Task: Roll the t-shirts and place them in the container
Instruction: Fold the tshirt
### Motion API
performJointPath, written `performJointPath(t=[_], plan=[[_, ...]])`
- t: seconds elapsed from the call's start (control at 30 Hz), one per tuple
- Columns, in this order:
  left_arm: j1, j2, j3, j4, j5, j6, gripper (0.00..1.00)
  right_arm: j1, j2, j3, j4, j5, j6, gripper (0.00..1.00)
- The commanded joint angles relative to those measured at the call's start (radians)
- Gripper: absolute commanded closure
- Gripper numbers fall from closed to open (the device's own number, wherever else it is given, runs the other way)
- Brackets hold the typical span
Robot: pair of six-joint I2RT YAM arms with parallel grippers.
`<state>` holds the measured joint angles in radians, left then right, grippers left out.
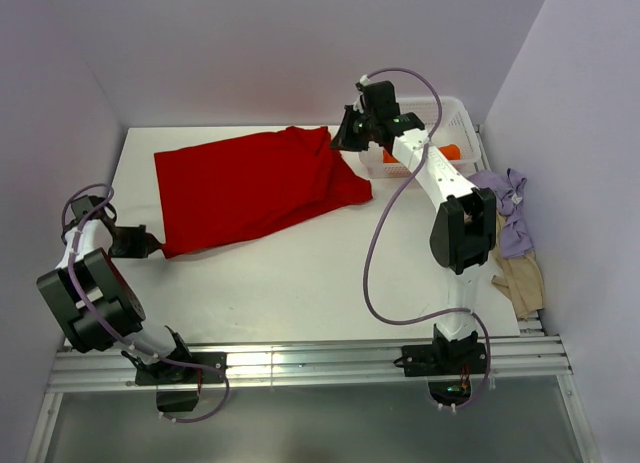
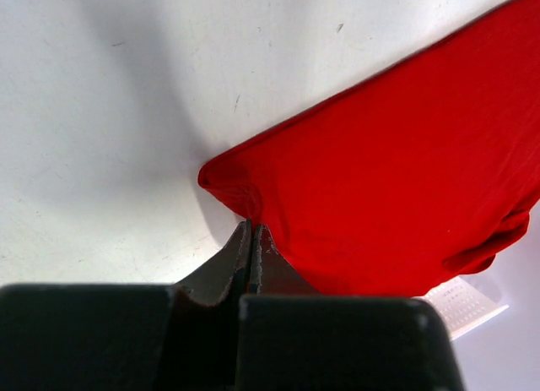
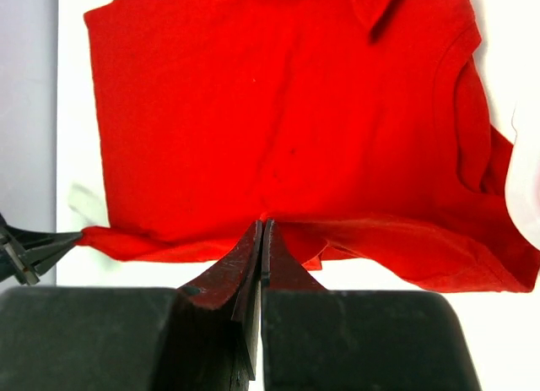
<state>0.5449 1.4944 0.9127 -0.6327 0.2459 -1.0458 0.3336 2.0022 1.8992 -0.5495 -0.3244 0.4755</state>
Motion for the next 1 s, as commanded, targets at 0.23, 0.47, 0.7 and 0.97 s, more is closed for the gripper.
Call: performJointPath(t=[0.23, 0.47, 0.7, 0.97], plan=[[0.004, 0.056, 0.095, -0.021, 0.000, -0.017, 0.99, -0.024, 0.024, 0.075, 0.071, -0.062, 0.037, 1.00], [0.004, 0.099, 0.114, -0.007, 0.015, -0.023, 1.00, -0.033, 0.047, 0.089, 0.097, -0.082, 0.049, 1.00], [-0.019, 0.135, 0.167, -0.015, 0.012, -0.028, 1.00, -0.048, 0.066, 0.106, 0.112, -0.099, 0.060, 1.00], [-0.051, 0.182, 0.210, -0.009, 0.032, -0.046, 0.99, -0.070, 0.076, 0.101, 0.140, -0.119, 0.080, 1.00]])
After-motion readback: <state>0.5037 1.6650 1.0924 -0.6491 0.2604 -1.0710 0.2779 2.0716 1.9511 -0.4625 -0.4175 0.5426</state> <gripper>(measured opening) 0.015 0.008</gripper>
